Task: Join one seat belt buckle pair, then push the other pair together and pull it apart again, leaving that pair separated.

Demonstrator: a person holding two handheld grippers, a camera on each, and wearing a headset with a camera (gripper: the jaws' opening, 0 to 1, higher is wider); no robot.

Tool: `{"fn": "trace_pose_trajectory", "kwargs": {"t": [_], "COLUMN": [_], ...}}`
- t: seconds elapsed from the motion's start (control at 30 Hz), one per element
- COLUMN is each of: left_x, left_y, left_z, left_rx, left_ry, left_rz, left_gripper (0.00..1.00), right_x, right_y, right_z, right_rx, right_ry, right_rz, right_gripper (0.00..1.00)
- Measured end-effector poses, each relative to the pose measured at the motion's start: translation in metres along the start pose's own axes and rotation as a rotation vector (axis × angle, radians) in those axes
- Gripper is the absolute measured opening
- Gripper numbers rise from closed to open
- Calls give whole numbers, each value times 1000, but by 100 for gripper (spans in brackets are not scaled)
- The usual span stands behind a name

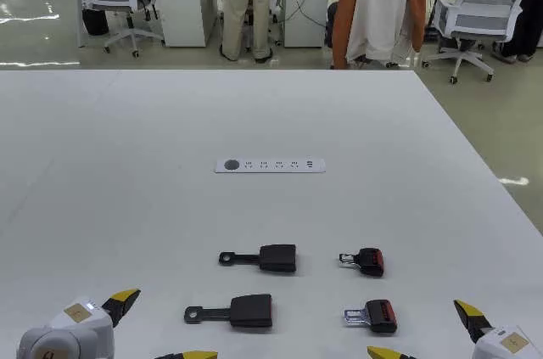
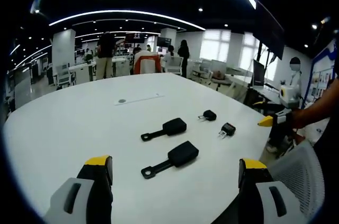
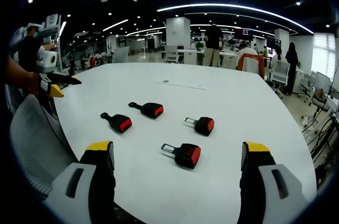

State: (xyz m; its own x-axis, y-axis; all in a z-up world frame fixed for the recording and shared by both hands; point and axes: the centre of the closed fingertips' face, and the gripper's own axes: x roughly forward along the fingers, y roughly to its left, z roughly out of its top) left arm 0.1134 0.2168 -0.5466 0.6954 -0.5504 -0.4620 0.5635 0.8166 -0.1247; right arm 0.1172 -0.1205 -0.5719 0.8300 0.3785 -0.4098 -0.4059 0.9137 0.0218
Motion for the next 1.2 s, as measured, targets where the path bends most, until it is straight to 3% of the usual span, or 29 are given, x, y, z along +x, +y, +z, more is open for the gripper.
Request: {"fn": "trace_pose_trajectory", "kwargs": {"t": [0.4, 0.6, 0.67, 1.13, 1.2], "left_x": [-1, -2, -2, 0, 1], "left_y": [2, -3, 2, -2, 2], "left_z": [-3, 2, -1, 2, -1], "left_rx": [0, 9, 12, 21, 20], "left_ry": [2, 2, 1, 4, 3], "left_rz": [2, 2, 2, -4, -5], "left_gripper": [100, 100, 100, 100, 100], "right_x": [-1, -2, -3, -4, -4], "right_y": [0, 0, -1, -1, -1], "right_z": [-6, -6, -7, -5, -4], "right_rx": [0, -6, -6, -12, -12], "right_ry": [12, 13, 13, 9, 7], "right_rz": [3, 4, 3, 3, 3], "right_gripper": [100, 100, 100, 100, 100]}}
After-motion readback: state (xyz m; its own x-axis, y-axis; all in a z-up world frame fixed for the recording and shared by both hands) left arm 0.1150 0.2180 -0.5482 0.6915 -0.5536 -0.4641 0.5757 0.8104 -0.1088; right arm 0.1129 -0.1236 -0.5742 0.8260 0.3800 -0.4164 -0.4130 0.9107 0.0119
